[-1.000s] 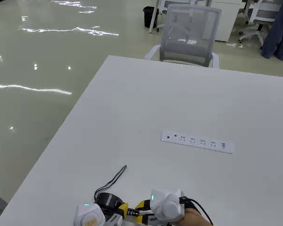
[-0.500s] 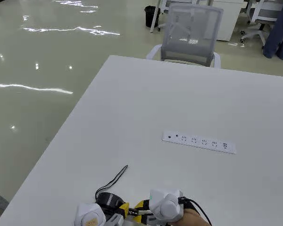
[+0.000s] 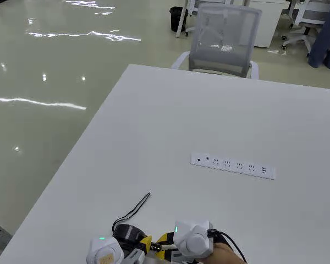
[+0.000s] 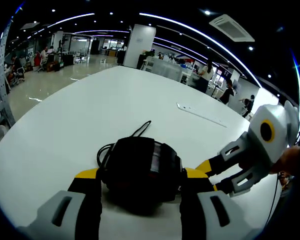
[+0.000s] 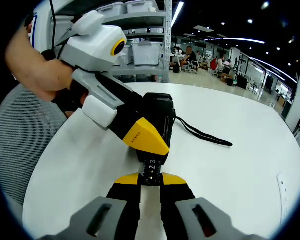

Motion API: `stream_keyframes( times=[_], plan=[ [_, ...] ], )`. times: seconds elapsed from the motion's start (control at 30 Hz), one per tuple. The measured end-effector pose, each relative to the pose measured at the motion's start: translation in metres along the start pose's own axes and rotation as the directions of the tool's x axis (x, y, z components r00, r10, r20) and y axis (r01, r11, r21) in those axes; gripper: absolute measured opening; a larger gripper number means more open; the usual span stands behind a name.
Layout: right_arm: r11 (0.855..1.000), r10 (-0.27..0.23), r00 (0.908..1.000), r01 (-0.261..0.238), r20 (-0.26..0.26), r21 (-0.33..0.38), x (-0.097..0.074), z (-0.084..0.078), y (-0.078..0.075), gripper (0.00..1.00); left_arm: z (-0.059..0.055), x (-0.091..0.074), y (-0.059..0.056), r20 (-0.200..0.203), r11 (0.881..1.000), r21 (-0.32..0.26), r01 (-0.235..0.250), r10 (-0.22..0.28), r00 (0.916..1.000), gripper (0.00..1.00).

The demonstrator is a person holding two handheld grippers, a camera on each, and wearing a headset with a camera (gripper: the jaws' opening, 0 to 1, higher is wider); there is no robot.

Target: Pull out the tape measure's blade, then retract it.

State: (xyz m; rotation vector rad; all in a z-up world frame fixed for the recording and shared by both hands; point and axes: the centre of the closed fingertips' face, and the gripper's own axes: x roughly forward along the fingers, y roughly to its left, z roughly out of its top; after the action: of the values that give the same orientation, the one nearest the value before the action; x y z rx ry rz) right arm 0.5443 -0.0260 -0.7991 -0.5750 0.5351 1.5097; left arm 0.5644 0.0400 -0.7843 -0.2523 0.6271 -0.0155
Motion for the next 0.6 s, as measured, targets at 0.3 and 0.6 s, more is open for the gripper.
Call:
stream_keyframes(
  times=[0.3,0.6],
  plan=[
    [1.000,-0.002,1.0000,0.002,0.002,0.002,0.0036,0.0012,-0.0009,0.13,-0.0006,0.0005,0.0004,0.000,1.000,-0.001,0.002,-0.002,1.0000,0.60],
    [1.000,-0.008,1.0000,0.008,0.001,0.001,0.0087,0.0041,-0.0011,0.13,-0.0012,0.0010,0.0010,0.000,1.000,-0.001,0.002,-0.002,1.0000,0.60]
  ],
)
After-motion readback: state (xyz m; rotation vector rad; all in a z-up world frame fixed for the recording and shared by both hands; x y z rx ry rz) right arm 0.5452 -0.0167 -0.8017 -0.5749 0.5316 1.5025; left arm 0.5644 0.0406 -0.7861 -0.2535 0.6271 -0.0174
